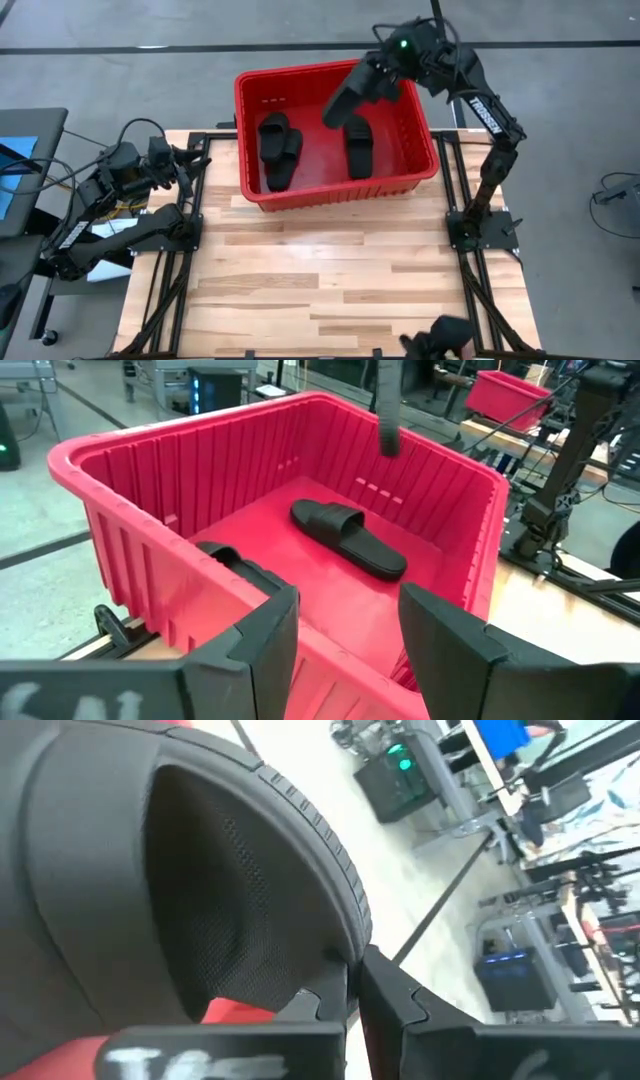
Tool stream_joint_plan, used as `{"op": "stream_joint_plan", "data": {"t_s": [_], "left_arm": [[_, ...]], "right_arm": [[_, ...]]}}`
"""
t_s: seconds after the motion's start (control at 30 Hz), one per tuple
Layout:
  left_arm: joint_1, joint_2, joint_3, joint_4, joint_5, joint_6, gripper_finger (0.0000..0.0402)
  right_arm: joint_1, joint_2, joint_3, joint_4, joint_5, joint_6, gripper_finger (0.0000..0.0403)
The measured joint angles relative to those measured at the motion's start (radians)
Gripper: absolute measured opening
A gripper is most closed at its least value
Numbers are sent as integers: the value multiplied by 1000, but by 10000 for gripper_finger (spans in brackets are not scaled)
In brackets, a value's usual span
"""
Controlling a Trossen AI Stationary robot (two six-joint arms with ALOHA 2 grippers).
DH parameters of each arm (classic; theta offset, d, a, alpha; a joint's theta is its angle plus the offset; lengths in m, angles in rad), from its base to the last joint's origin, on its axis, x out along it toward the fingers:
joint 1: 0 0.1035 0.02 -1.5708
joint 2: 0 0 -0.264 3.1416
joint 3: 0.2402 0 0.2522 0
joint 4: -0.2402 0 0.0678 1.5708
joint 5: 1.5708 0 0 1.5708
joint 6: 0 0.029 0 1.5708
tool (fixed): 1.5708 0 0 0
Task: Pick and place slides into bin
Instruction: Put the black slide into the red bin
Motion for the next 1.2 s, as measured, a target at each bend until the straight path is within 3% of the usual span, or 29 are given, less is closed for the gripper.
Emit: {"op": "stream_joint_plan", "data": {"t_s": [0.43, 0.63, 0.8, 1.2], "left_arm": [[0, 0, 0, 1, 0, -2, 164], [0, 0, 0, 1, 0, -8, 164], [0, 0, 0, 2, 0, -8, 164], [0, 0, 0, 16, -26, -20, 164]], "right_arm": [[-154, 0, 0, 54, -239, -338, 0], [-187, 0, -17, 65, -342, -418, 0], [-199, 24, -52, 61, -361, -453, 0], [-206, 213, -55, -47, -359, -541, 0]]}}
